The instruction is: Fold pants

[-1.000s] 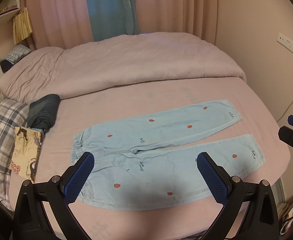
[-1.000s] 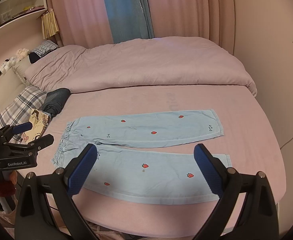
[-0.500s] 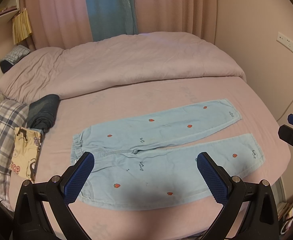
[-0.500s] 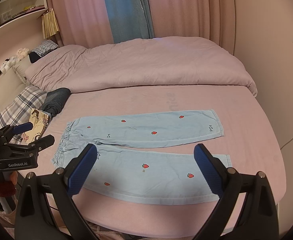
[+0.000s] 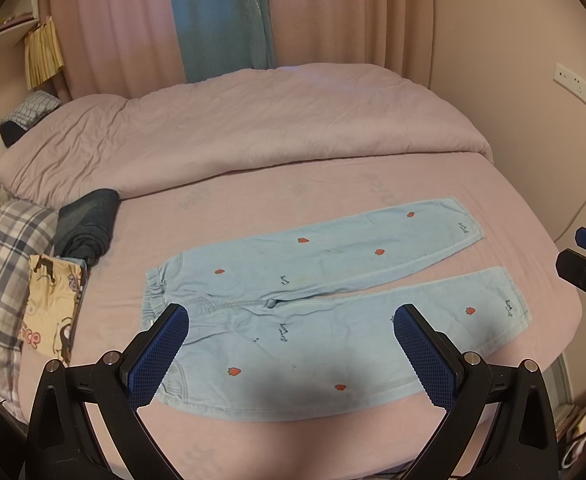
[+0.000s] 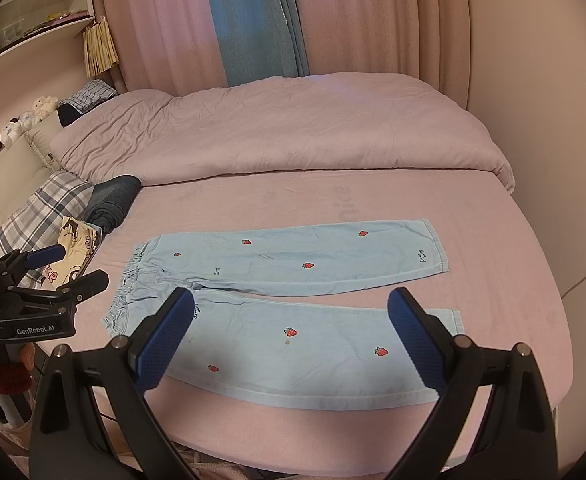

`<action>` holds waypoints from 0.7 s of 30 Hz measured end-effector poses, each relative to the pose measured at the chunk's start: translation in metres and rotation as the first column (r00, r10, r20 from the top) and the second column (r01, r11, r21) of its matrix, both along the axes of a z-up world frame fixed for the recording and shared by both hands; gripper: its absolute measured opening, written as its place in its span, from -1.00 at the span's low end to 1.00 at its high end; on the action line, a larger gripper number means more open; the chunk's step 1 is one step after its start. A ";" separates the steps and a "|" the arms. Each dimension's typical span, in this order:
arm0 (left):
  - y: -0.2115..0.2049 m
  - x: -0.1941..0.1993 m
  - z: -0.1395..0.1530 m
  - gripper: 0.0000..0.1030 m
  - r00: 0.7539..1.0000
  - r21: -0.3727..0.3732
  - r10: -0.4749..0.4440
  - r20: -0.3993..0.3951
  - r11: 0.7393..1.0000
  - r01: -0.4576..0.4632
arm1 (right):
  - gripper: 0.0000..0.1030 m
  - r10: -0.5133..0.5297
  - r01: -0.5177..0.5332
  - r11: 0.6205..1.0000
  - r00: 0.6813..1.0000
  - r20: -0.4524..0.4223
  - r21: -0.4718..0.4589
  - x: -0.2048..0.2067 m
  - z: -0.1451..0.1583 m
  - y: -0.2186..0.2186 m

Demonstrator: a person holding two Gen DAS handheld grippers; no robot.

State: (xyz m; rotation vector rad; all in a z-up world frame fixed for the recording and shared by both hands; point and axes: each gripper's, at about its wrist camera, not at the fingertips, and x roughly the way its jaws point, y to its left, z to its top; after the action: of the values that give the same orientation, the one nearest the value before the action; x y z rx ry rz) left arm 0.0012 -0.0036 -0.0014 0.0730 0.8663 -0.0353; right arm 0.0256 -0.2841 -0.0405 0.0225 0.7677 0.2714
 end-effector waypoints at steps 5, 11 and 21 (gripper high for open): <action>0.000 -0.001 0.000 1.00 1.000 0.002 0.000 -0.001 1.000 0.000 | 0.91 0.000 0.000 1.000 1.000 0.001 0.000 0.001 -0.001 0.000; 0.001 -0.001 0.000 1.00 1.000 0.002 0.000 0.000 1.000 0.000 | 0.91 -0.001 0.001 1.000 1.000 0.002 -0.001 0.000 -0.001 0.000; 0.000 -0.001 0.001 1.00 1.000 0.005 -0.001 0.000 1.000 0.001 | 0.91 -0.002 0.002 1.000 1.000 0.000 0.001 0.001 -0.002 0.001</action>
State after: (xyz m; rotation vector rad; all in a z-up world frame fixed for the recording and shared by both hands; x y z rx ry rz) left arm 0.0005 -0.0035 -0.0003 0.0783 0.8662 -0.0338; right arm 0.0269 -0.2830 -0.0421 0.0242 0.7672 0.2700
